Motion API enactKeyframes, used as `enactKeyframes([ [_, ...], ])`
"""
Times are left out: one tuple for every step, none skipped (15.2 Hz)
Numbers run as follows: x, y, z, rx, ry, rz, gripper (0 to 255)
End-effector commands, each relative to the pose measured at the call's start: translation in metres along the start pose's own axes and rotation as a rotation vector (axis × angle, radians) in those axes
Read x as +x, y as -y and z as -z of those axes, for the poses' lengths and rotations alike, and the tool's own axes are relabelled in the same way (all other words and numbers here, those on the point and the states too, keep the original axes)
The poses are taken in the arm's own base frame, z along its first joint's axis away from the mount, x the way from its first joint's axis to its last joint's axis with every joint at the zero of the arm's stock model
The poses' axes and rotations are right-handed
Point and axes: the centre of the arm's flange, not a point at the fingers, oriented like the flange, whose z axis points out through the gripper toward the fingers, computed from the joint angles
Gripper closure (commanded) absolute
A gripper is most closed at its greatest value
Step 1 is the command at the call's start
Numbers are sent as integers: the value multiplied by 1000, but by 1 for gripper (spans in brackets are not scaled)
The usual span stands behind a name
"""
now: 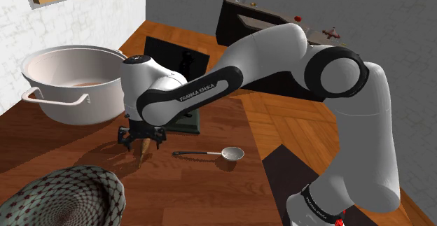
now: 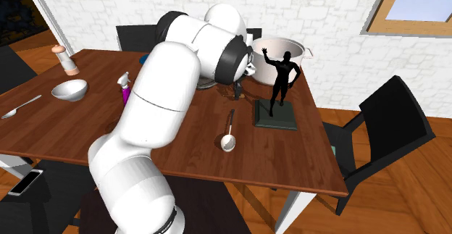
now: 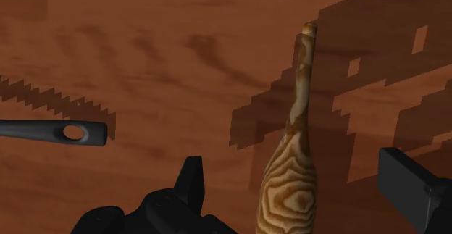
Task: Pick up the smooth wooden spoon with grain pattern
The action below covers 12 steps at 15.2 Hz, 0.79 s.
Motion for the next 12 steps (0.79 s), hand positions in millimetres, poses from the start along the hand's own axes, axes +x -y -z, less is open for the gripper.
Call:
enactKeyframes([
  [0,0,-1,1,0,0,255],
  [0,0,-1,0,0,0,255],
  [0,0,-1,0,0,0,255],
  [0,0,-1,0,0,0,255],
  [0,0,-1,0,0,0,255],
  [0,0,-1,0,0,0,255],
  [0,0,-1,0,0,0,255],
  [0,0,-1,0,0,0,255],
  [0,0,-1,0,0,0,255],
  [0,0,-2,0,0,0,255],
  [-1,0,3,0,0,0,255],
  [-1,0,9,0,0,0,255],
])
